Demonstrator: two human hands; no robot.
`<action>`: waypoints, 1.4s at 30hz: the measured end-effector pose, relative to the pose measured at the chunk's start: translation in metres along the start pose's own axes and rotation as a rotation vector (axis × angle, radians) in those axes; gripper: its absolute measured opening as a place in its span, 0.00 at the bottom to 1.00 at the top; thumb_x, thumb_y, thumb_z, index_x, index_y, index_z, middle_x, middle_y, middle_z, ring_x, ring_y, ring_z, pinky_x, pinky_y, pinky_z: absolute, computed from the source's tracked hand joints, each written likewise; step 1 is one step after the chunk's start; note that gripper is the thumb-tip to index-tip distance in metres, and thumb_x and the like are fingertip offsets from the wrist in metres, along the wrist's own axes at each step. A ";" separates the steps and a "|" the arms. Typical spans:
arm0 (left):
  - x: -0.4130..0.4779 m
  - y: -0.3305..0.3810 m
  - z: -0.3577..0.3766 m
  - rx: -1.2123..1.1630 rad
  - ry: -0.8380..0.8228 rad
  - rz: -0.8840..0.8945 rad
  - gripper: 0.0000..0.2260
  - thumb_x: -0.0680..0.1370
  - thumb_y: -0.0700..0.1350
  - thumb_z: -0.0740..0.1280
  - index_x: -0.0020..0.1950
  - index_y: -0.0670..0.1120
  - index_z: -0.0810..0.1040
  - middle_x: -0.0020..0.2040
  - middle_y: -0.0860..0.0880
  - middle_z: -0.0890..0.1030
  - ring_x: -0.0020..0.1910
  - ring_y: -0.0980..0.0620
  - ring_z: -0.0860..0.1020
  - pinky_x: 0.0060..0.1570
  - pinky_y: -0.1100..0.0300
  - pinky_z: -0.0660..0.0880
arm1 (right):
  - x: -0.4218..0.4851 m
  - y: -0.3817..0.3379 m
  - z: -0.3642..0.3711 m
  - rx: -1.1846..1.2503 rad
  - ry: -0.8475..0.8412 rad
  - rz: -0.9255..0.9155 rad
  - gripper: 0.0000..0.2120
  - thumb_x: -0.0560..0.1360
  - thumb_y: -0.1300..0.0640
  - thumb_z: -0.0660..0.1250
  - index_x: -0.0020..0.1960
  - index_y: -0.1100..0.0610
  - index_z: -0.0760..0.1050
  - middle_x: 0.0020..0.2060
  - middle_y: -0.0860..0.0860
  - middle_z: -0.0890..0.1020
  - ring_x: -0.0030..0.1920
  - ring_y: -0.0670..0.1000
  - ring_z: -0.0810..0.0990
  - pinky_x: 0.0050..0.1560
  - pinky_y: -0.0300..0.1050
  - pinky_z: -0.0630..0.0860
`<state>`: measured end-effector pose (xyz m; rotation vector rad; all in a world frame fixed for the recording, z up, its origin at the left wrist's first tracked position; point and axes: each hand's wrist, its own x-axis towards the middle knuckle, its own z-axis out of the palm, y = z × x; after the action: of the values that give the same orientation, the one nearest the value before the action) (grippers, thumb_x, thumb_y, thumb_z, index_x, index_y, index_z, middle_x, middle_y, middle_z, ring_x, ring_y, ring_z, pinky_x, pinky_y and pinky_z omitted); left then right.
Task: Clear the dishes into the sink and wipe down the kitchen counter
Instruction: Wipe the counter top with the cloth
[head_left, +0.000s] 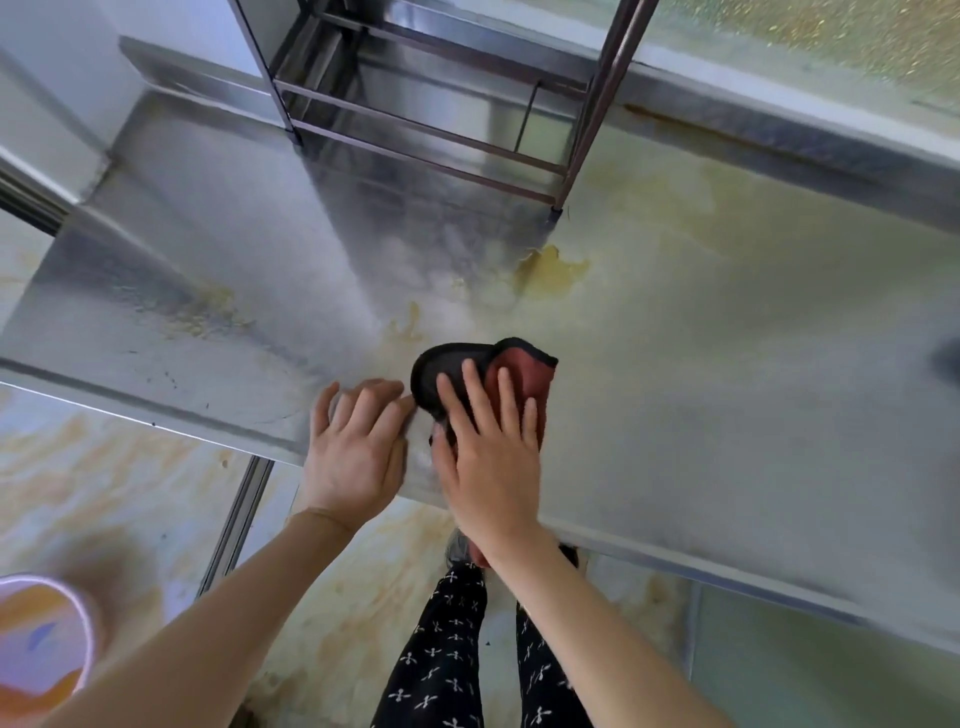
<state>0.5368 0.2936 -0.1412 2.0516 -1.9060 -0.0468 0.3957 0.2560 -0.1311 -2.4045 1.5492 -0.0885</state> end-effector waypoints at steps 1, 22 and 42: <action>0.000 -0.001 0.001 0.000 0.000 0.004 0.14 0.72 0.43 0.55 0.55 0.45 0.74 0.54 0.45 0.78 0.56 0.46 0.71 0.63 0.46 0.59 | 0.000 0.011 -0.002 -0.014 -0.012 -0.027 0.22 0.79 0.45 0.50 0.72 0.44 0.63 0.74 0.46 0.62 0.74 0.54 0.59 0.71 0.55 0.52; 0.031 0.056 0.008 0.053 -0.376 0.062 0.24 0.80 0.57 0.43 0.74 0.52 0.59 0.75 0.50 0.59 0.73 0.47 0.58 0.71 0.45 0.56 | 0.044 0.109 -0.036 -0.016 0.056 0.254 0.25 0.78 0.43 0.46 0.74 0.46 0.60 0.75 0.48 0.58 0.75 0.58 0.54 0.72 0.61 0.47; 0.029 0.056 0.023 0.097 -0.340 0.045 0.24 0.78 0.58 0.51 0.74 0.53 0.59 0.75 0.51 0.59 0.74 0.50 0.55 0.70 0.49 0.50 | 0.129 0.135 -0.049 0.052 0.106 0.391 0.22 0.80 0.47 0.51 0.74 0.44 0.58 0.76 0.46 0.55 0.76 0.57 0.50 0.72 0.62 0.43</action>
<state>0.4805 0.2580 -0.1418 2.1751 -2.1911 -0.3171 0.3217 0.0777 -0.1323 -2.0427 2.0065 -0.1753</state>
